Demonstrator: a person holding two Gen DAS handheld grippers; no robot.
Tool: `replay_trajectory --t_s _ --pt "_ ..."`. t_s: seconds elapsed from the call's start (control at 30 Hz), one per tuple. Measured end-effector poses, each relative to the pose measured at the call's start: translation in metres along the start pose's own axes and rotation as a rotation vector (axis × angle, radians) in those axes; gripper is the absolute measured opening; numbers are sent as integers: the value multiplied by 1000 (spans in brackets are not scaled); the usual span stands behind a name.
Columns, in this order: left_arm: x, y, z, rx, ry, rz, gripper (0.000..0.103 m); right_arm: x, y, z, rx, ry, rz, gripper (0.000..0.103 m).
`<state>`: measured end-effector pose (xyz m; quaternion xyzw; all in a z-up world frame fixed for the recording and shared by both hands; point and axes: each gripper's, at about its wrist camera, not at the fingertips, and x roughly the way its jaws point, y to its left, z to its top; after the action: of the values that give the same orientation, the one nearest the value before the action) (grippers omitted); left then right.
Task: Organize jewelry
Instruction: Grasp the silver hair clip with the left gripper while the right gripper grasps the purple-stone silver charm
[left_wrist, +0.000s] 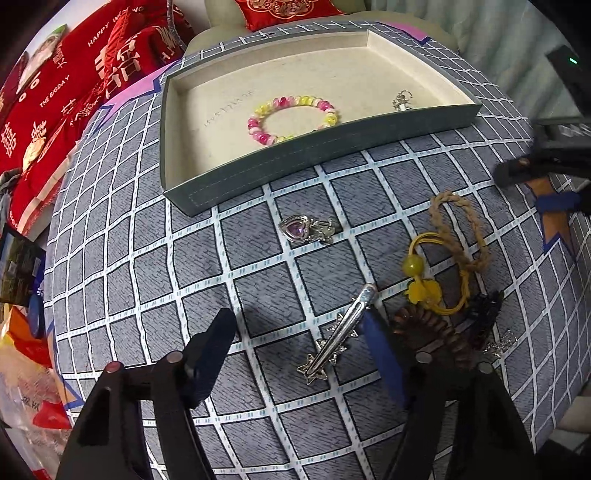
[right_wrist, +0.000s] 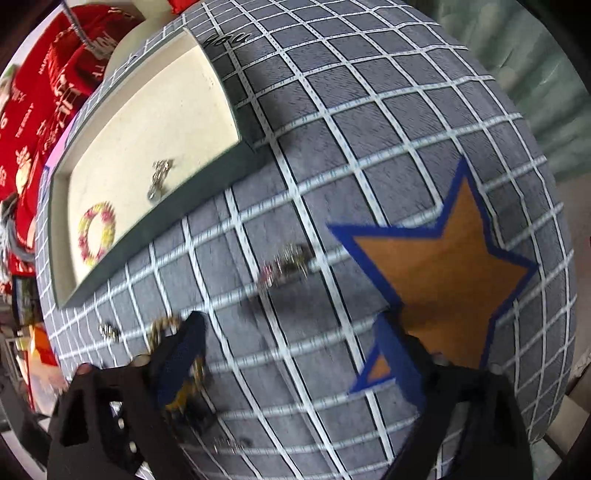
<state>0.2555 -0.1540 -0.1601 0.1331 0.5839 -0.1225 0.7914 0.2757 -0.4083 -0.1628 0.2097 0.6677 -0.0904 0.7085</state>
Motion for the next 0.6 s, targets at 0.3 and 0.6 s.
replay_trajectory --t_s 0.3,0.6 --pt "-5 -9 -5 -5 1 -32 60 3 41 21 -116 -53 -159 41" --pt "-9 -9 -6 -49 17 -180 26 -6 41 19 -139 -57 -99 15"
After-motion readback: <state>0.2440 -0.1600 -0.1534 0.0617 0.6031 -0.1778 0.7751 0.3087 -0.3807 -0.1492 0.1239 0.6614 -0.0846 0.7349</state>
